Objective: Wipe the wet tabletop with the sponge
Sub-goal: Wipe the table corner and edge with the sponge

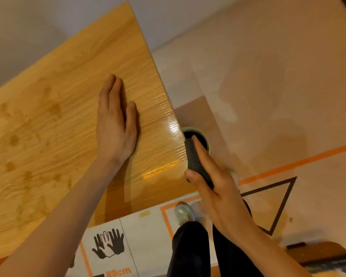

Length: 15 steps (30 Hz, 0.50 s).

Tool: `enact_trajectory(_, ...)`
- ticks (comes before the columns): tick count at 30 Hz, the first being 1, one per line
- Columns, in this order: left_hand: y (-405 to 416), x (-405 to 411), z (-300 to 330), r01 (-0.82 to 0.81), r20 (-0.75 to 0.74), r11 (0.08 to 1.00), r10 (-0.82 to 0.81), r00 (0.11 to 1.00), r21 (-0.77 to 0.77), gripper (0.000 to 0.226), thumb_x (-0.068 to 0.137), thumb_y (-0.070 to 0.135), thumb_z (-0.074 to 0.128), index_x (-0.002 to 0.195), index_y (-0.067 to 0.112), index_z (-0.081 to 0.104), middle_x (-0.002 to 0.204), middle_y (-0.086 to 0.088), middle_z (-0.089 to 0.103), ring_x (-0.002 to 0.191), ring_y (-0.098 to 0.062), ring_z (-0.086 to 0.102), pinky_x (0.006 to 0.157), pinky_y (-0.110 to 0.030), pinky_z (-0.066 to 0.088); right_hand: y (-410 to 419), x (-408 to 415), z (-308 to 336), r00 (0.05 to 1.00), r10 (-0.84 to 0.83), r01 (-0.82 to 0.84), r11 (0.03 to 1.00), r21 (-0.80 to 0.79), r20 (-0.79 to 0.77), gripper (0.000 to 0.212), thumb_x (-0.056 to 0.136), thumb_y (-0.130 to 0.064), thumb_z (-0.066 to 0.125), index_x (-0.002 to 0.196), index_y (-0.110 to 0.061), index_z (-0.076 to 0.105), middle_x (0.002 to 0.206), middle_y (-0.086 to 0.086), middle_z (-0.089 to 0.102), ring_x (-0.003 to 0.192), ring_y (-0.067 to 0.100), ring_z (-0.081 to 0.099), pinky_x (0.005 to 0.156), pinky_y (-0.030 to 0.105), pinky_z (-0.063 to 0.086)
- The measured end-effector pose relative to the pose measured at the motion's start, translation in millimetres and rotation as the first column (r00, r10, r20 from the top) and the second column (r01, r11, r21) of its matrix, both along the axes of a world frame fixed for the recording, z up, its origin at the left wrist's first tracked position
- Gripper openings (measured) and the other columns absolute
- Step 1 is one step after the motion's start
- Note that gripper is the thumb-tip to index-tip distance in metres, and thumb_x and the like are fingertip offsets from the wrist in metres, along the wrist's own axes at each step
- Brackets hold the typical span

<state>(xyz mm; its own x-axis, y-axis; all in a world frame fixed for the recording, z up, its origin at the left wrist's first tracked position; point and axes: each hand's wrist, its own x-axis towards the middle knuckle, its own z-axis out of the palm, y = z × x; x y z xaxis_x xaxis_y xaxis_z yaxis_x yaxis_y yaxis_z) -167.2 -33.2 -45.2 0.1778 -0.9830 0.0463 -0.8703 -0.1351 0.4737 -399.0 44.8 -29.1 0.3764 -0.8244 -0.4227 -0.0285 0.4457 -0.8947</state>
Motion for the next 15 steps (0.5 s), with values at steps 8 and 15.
enact_trajectory(8,4.3,-8.4,-2.8,-0.006,-0.002,1.0,0.006,1.0,0.009,0.052,0.11,0.022,0.036,0.156,-0.001,0.028,0.166,-0.012,0.023,0.155,-0.023,0.022,0.123,-0.049,0.029,-109.4,57.6,-16.0,0.994,0.04,-0.054,0.987,-0.15,-0.098,0.066,0.1,-0.027,0.05,0.154,-0.017,0.013,0.158,0.001,0.027,0.142,0.01,0.03,0.108,0.014,0.027)
enact_trajectory(15,5.1,-12.2,2.8,-0.019,0.009,1.0,0.019,1.0,0.016,0.052,0.107,0.015,0.04,0.156,-0.002,0.029,0.165,-0.013,0.025,0.155,-0.023,0.024,0.125,-0.044,0.026,-44.5,21.2,-5.3,0.991,0.109,-0.114,0.991,-0.066,-0.081,0.067,0.098,-0.041,0.04,0.152,-0.041,0.0,0.159,-0.022,0.014,0.142,-0.008,0.019,0.117,0.026,0.029)
